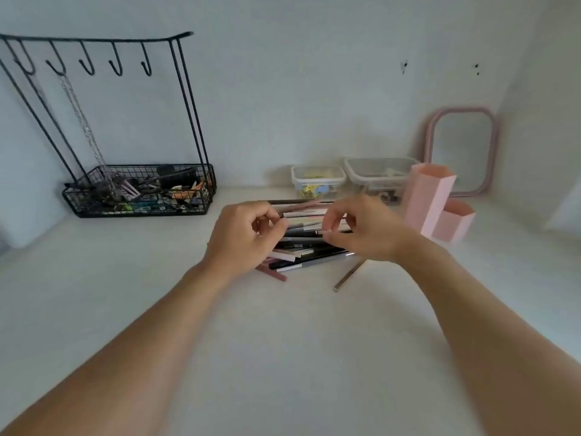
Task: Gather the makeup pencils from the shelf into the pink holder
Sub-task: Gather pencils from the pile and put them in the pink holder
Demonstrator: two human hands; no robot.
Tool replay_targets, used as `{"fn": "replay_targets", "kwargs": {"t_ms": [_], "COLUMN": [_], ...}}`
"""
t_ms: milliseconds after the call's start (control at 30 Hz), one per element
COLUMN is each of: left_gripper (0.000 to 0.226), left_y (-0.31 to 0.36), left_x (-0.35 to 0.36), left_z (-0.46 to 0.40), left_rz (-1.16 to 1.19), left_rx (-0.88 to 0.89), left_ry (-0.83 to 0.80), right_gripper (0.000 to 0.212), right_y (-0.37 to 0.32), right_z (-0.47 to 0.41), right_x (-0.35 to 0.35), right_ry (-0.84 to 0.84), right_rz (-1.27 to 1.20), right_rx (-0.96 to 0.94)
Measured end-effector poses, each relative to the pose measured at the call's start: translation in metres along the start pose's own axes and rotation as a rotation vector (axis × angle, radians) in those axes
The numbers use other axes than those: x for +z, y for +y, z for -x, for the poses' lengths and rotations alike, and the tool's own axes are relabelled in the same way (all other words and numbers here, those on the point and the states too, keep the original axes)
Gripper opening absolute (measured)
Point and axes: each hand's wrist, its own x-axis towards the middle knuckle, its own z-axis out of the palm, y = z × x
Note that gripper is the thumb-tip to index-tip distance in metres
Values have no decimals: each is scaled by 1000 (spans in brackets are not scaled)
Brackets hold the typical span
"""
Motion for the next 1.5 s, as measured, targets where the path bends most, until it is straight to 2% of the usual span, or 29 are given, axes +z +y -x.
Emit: {"fn": "replay_targets", "kwargs": {"t_ms": [100, 233, 367, 500, 600, 733, 833, 933, 1033, 1133, 1200, 1333, 1433, 1500], "left_gripper": [15, 25, 30, 33, 34, 24, 30, 30, 34, 35, 45, 51, 45, 46], "left_y": [-2, -9, -15, -14, -8, 2, 8, 17, 22, 23, 20, 20, 21, 18], "left_x": [-3, -7, -6, -7, -5, -4, 2, 11, 18, 23, 22, 11, 6, 5], "left_z": [-1, -4, -3, -2, -4, -8, -7, -2, -1, -1, -4, -10, -12, -11], "left_rz": [-18, -17, 93, 81, 122, 365, 326, 295, 307, 356, 432, 513, 548, 498], "left_rx": [-3, -58, -154, -167, -197, -337, -333, -266, -190, -257, -296, -354, -462, -449], "left_ry": [16, 74, 103, 112, 178, 237, 165, 49, 5, 43, 112, 283, 345, 334], "right_gripper": [7, 10, 9, 10, 12, 13, 15, 16, 11, 8, 11, 9, 9, 7], "right_y": [1, 6, 11, 15, 16, 12, 3, -10, -20, -21, -15, -2, -1, -2], "right_z": [1, -1, -1, -4, -6, -6, -7, -5, -2, -4, -4, -4, -1, 1], "right_x": [2, 7, 9, 8, 5, 8, 19, 34, 48, 49, 39, 17, 13, 15], "right_ry": [-46, -77, -103, -86, -26, 112, 125, 65, 10, 33, 111, 166, 81, 22], "right_rz": [49, 98, 78, 42, -95, -435, -768, -885, -870, -820, -653, -75, 17, 57], "right_rx": [-1, 11, 39, 47, 90, 157, 205, 170, 114, 109, 125, 67, 44, 44]}}
